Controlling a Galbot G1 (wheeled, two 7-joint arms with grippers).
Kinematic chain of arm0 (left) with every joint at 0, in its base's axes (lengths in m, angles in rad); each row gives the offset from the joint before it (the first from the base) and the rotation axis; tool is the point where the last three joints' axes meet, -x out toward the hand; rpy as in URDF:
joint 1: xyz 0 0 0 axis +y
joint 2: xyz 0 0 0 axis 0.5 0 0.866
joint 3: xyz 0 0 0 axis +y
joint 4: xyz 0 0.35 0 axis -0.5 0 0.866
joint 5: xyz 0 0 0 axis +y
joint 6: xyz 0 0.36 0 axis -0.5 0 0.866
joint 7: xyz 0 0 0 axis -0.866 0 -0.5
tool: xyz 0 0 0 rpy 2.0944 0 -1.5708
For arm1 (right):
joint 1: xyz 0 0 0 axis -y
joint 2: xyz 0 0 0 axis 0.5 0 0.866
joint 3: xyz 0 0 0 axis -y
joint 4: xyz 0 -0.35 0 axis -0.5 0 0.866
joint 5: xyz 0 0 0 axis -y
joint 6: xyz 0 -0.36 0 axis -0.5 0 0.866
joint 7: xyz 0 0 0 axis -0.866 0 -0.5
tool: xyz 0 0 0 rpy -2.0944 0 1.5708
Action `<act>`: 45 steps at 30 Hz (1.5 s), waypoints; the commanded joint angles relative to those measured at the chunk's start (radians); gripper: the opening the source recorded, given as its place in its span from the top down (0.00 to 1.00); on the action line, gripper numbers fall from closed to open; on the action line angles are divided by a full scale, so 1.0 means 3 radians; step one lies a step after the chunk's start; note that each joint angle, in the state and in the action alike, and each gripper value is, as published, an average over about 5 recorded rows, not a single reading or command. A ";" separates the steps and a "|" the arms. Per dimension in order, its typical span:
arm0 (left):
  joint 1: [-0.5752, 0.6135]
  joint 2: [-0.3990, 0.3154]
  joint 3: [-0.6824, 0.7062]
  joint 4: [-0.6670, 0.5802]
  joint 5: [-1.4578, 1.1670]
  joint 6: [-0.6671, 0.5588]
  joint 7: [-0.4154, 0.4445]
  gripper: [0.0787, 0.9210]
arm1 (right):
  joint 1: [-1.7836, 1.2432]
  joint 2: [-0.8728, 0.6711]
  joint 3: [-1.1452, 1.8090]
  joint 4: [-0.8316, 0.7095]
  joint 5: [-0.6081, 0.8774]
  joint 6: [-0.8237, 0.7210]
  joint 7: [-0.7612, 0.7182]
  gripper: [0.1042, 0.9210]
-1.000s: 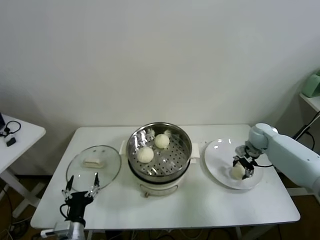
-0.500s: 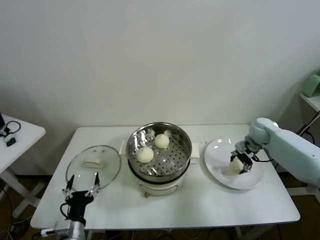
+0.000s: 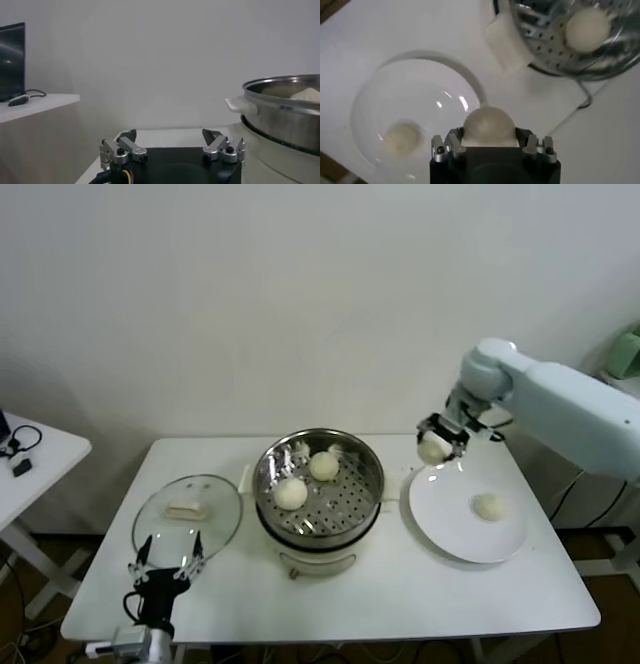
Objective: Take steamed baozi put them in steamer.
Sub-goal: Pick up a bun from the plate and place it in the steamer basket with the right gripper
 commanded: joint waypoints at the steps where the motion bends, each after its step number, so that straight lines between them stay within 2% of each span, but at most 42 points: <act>1: 0.0016 -0.0006 0.0009 0.0004 0.0010 -0.0002 0.0000 0.12 | 0.0858 0.0249 -0.0386 0.0898 0.0004 0.0380 -0.0015 0.28; 8: 0.0057 0.0012 0.0006 -0.0024 0.0013 0.0011 -0.0003 0.12 | 0.0542 0.0565 -0.0352 0.1160 -0.0180 0.0344 -0.0013 0.28; 15: 0.0094 0.0025 -0.0031 -0.0050 0.0018 0.0008 -0.0009 0.12 | 0.0117 0.1012 -0.0320 0.1028 -0.0343 0.0376 0.0021 0.28; 22: 0.0104 0.0049 -0.0050 -0.0038 0.0023 0.0003 -0.0017 0.12 | -0.0176 0.1247 -0.0343 0.0847 -0.0447 0.0466 0.0034 0.29; 32: 0.0082 0.0042 -0.0020 -0.0001 0.0026 0.0000 -0.0017 0.12 | -0.0322 0.1299 -0.0377 0.0693 -0.0614 0.0632 0.0052 0.29; 45: 0.0047 0.0026 0.0007 0.0024 0.0037 0.0007 -0.0020 0.12 | -0.0375 0.1138 -0.0382 0.0737 -0.0756 0.0744 0.0070 0.29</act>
